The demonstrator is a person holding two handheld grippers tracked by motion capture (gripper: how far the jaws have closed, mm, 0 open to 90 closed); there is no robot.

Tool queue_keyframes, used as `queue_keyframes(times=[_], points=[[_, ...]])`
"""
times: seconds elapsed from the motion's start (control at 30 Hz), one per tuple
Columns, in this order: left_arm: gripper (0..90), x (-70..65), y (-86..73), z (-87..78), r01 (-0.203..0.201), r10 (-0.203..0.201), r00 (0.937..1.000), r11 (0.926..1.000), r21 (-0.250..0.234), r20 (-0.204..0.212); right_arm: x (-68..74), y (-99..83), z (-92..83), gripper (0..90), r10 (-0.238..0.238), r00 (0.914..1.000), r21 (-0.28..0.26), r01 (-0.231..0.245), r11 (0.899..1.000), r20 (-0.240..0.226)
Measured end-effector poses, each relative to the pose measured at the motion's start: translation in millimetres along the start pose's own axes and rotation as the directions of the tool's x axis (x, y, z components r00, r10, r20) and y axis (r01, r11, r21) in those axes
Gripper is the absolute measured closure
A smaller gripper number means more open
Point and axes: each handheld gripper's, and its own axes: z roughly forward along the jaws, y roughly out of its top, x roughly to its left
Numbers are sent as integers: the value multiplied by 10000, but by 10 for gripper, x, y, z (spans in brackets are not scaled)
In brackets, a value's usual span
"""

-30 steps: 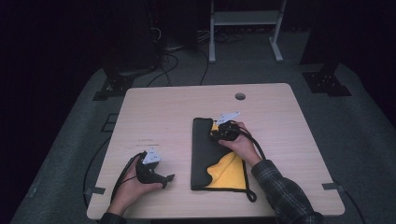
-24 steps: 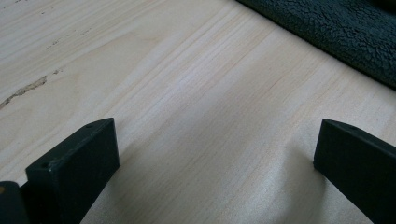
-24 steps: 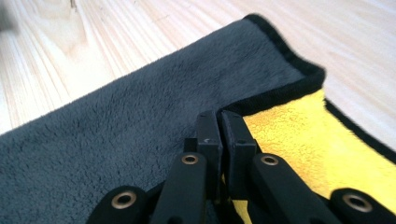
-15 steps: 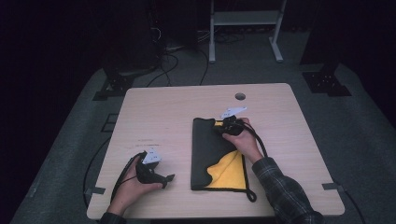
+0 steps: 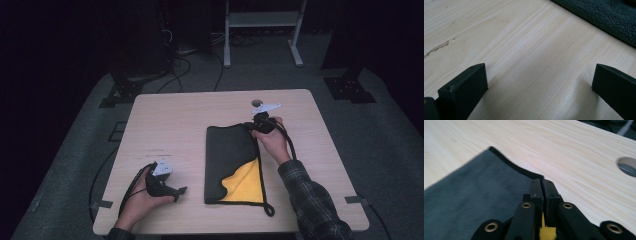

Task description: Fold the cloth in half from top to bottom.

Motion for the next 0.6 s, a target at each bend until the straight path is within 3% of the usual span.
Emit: queue_keyframes(times=[0.07,0.3,0.43,0.6], points=[[0,0,0,0,2,-2,10000,10000,5,1,-118,-16,26,867,271,9994,112,-273,9996,217],[0,0,0,0,3,-3,10000,10000,-6,0,-271,-165,161,865,711,9966,500,-731,9961,410],[0,0,0,0,-2,2,10000,10000,-2,0,-277,-210,242,853,668,9962,705,-708,9950,567],[0,0,-1,0,-4,4,10000,10000,-3,-1,-317,-209,210,751,815,9933,443,-853,9954,816]])
